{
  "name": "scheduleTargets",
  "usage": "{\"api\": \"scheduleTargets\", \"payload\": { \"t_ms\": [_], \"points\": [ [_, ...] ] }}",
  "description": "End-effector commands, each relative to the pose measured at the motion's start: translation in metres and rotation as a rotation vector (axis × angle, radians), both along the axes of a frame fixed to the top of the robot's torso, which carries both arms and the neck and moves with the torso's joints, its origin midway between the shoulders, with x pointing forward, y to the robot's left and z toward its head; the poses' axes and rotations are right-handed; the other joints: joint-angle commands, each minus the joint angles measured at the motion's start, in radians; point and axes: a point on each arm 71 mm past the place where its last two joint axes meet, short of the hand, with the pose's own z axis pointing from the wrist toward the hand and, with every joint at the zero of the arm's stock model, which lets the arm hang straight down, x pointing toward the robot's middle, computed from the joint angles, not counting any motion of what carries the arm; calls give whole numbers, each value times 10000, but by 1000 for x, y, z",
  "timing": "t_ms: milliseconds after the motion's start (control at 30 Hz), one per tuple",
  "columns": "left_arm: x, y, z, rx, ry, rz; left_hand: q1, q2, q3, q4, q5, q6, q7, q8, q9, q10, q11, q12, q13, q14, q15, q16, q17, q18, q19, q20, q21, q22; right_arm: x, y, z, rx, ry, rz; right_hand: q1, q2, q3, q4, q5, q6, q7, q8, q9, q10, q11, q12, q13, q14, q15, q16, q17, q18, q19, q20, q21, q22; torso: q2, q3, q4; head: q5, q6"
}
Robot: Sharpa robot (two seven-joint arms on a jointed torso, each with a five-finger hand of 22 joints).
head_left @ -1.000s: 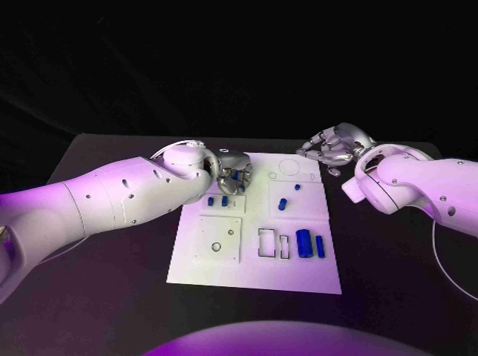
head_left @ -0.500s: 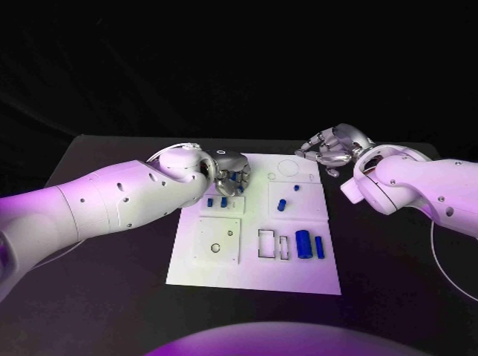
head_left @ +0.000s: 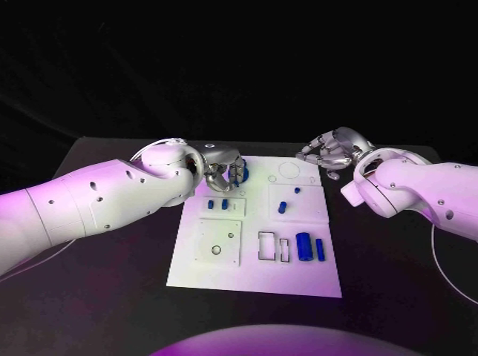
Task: Assemble the parts on the task board
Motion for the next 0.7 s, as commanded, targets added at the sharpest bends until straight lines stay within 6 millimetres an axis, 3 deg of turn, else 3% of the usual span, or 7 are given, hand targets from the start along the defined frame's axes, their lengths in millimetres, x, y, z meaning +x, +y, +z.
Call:
{"api": "scheduleTargets", "payload": {
  "t_ms": [33,433,700],
  "points": [
    [0,4,1,-94,180,246,-116,2,-14,-44,55,91,12,-65,23,94,-10,-45,-12,84,13,24,-11,-169,36,-9,24,1153,0,1,0,-58,-91,132,48,31,43,-15,46,-18,-7,36,10,15,-1,-6,10,805,-73,-55,1695,95,-56,25,-67,-13,19,0,-4,-19,28],
    [7,25,-6,500,661,684,-249,-69,-90,-54,83,111,1,-109,48,154,-15,-115,-18,67,6,-7,-66,-157,0,-16,-38,1137,0,1,-1,-67,-65,127,48,31,43,-15,46,-18,-7,36,10,15,-1,-6,10,805,-73,-55,1695,95,-56,25,-67,-13,35,-19,-10,-17,15],
    [10,26,-10,837,726,709,-265,-76,-102,-63,73,109,-3,-122,53,164,-19,-131,-18,52,5,-27,-106,-149,-21,-16,-76,1123,-1,1,-2,-66,-50,131,41,39,56,-17,64,-14,-12,48,26,20,-6,-12,-5,806,-79,-57,1694,100,-58,21,-97,-31,35,5,-29,60,10]
  ]
}}
